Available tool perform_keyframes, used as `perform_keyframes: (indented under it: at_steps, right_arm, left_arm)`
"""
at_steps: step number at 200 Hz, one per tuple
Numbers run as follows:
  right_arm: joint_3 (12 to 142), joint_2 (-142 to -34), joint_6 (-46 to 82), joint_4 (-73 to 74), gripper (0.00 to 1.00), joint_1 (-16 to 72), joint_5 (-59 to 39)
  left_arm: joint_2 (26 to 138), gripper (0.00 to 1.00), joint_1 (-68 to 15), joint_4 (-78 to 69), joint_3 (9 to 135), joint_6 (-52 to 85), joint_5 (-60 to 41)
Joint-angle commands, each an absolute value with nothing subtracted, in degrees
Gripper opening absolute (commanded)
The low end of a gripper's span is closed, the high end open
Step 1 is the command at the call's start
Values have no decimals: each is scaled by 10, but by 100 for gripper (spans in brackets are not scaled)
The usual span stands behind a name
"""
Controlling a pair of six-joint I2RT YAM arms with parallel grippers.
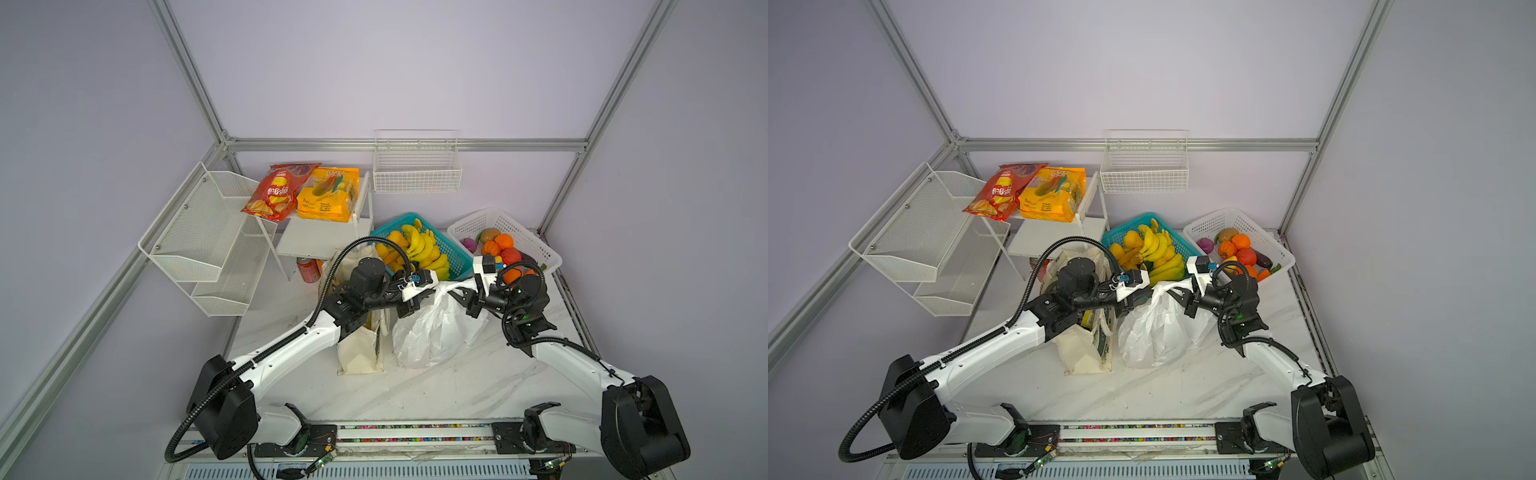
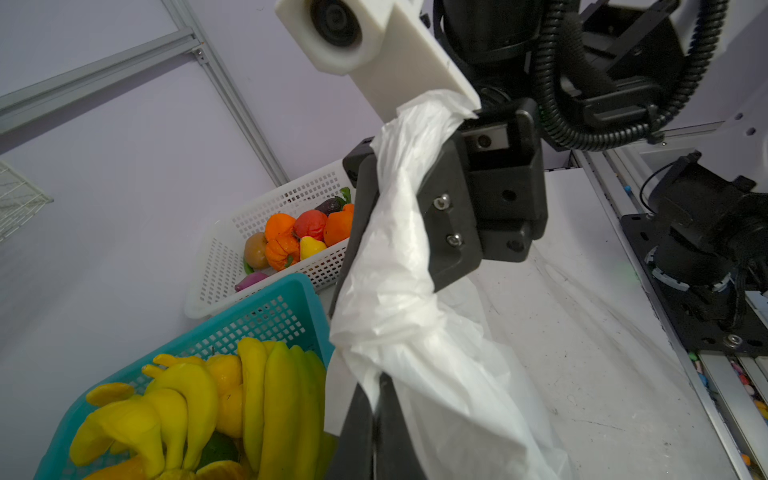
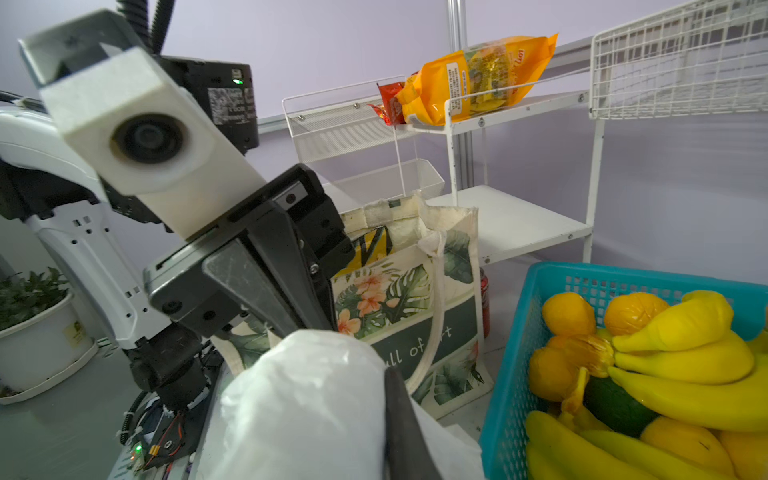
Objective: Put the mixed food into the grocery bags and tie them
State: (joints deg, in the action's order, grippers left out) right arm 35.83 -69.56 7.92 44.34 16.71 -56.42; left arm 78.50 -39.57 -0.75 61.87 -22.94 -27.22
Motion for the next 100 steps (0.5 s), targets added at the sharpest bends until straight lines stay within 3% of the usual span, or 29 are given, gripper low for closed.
perform_keyframes:
  at_steps: [1,24,34,42,100]
  right_arm:
    - [373,-662,29,348,27,165,-483]
    - [359,-623,21,297,40,165,-426]
    - [353,-602,22,279,55,165,-407]
    - [350,-584,24,261,60,166,-390]
    - [359,-469,47,158,67,168,-359]
  left_arm:
    - [777,0,-398,-25,642,-203,-213]
    - [773,0,-399,-35,626,-184,-198]
    - [773,0,-399,-37,623,-179,-195]
    - [773,0,-399,-38,621,-175,-192]
    - [777,0,-403,-36,622,-174,-192]
